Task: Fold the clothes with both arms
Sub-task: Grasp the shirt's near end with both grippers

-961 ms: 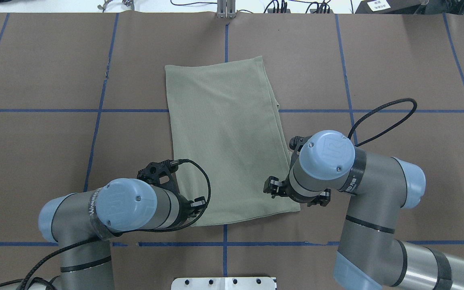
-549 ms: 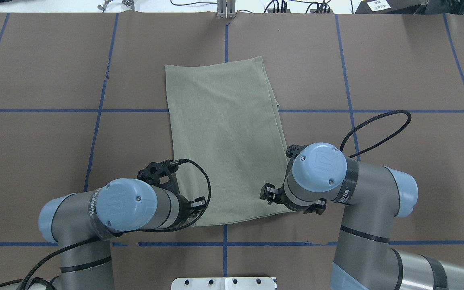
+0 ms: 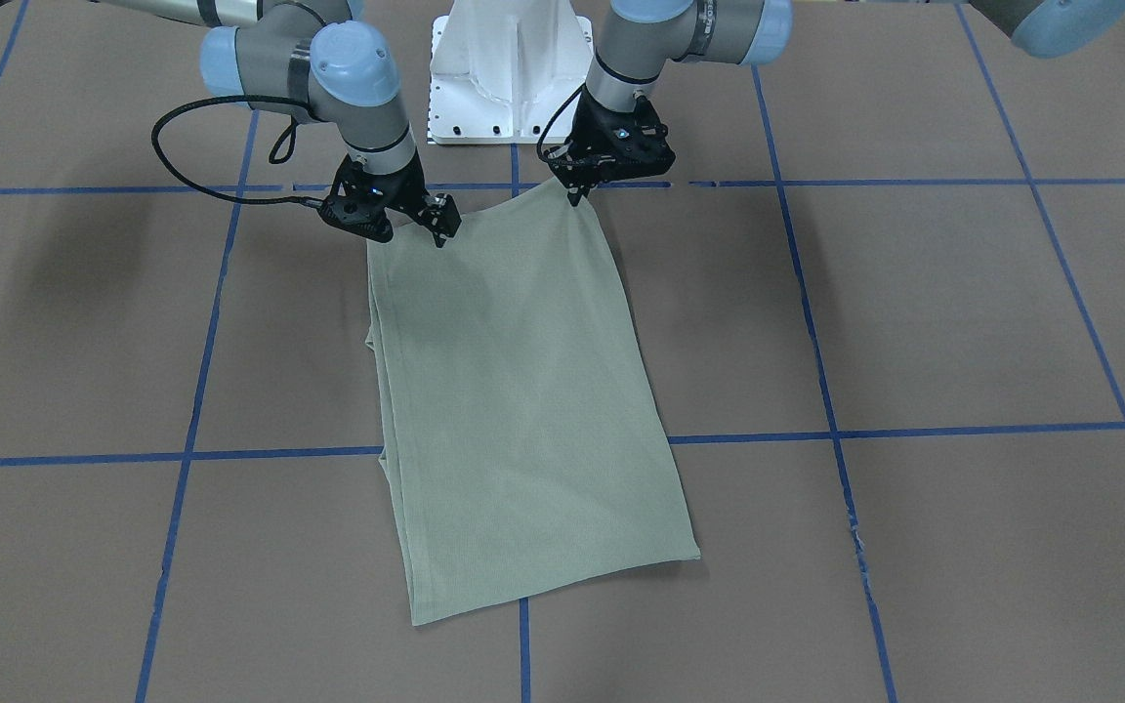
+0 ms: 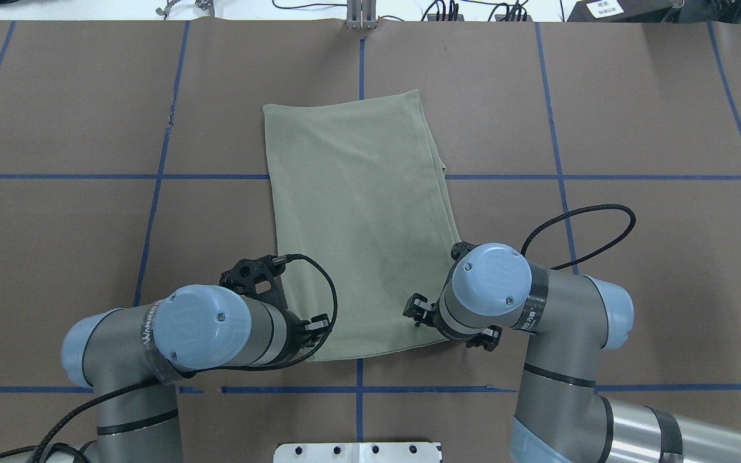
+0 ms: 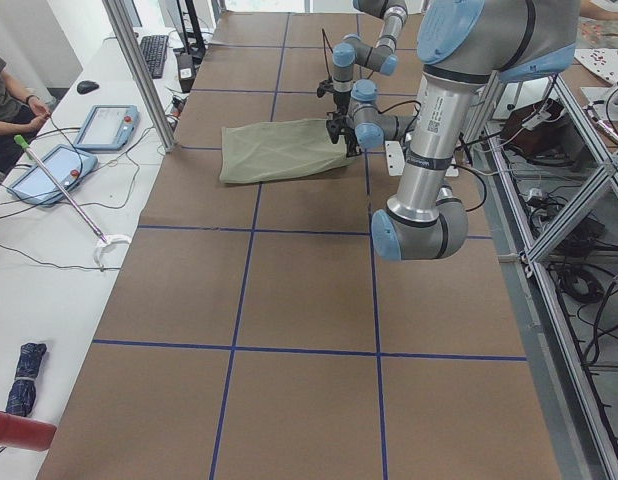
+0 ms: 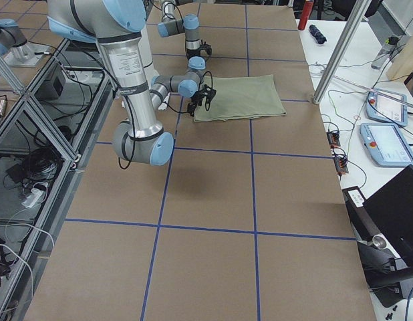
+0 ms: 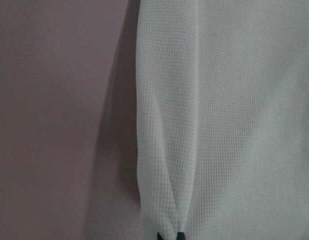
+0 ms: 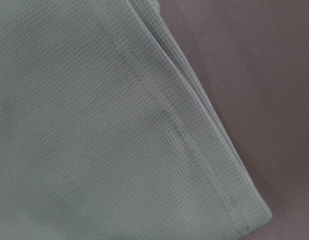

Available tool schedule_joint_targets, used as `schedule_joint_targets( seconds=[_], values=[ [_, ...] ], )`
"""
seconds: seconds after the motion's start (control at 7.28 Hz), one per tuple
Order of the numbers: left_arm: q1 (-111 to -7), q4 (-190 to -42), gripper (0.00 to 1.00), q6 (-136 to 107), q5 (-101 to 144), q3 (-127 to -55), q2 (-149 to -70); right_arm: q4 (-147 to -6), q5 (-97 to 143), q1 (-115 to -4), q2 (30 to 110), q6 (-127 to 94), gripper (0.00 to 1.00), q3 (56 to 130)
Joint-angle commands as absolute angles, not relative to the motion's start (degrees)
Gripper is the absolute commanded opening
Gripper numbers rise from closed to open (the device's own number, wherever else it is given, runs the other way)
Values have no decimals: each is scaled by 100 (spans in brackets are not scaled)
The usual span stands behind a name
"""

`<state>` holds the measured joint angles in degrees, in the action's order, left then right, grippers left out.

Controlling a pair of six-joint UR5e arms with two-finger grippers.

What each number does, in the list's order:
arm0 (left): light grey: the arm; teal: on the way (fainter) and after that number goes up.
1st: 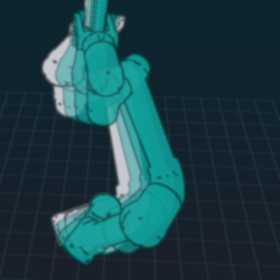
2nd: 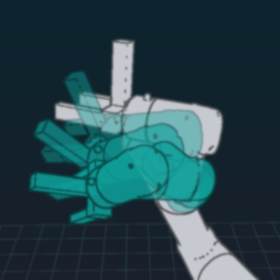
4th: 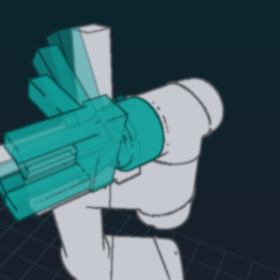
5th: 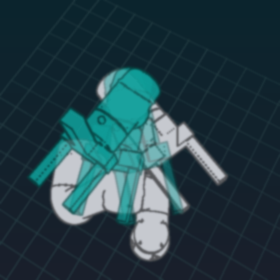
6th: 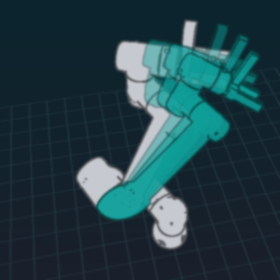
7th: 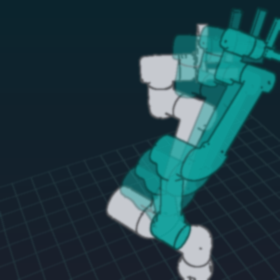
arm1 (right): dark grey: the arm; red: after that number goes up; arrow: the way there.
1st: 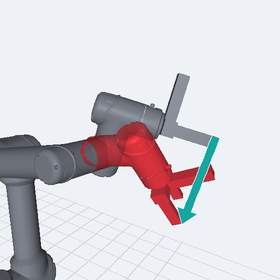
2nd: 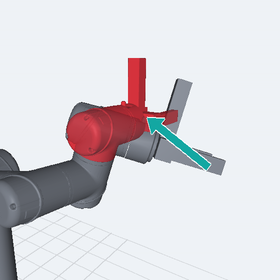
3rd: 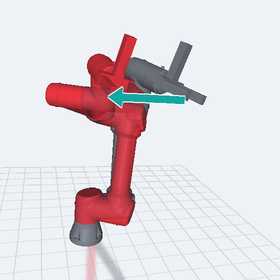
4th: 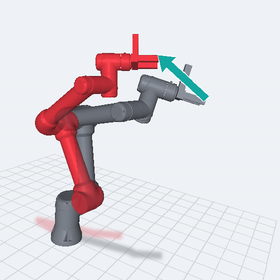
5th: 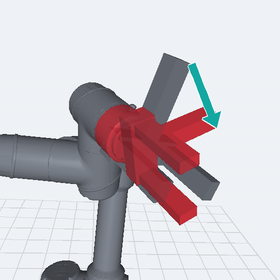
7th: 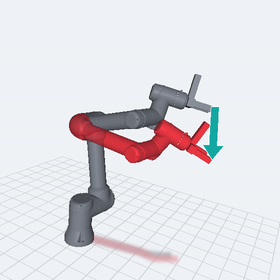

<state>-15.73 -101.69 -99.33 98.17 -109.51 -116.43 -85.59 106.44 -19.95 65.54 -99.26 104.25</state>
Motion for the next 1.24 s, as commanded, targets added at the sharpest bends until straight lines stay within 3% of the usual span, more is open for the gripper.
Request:
schedule_joint_targets(
  seconds=[0.0, 0.14, 0.55, 0.82, 0.96, 1.1],
  values=[
    [-1573, -10169, 0, -9932, 9817, -10960, -11646, -8552, 10644, -1969, 6539, -9940, 95, 10406],
    [-1573, -10169, 0, -9940, 9817, -10960, -11637, -8552, 10644, -1951, 6539, -9940, 76, 10406],
    [-1565, -10169, 0, -9932, 9817, -10960, -11637, -8552, 10644, -1942, 6539, -9932, 39, 10406],
    [-1529, -10169, 0, -9932, 9817, -10960, -11637, -8543, 10644, -1916, 6539, -9932, 8, 10406],
    [-1529, -10169, 0, -9940, 9817, -10960, -11637, -8543, 10652, -1916, 6522, -9923, 1, 10398],
    [-1529, -10169, 0, -9932, 9817, -10951, -11637, -8543, 10652, -1925, 6495, -9923, 0, 10415]
  ],
)
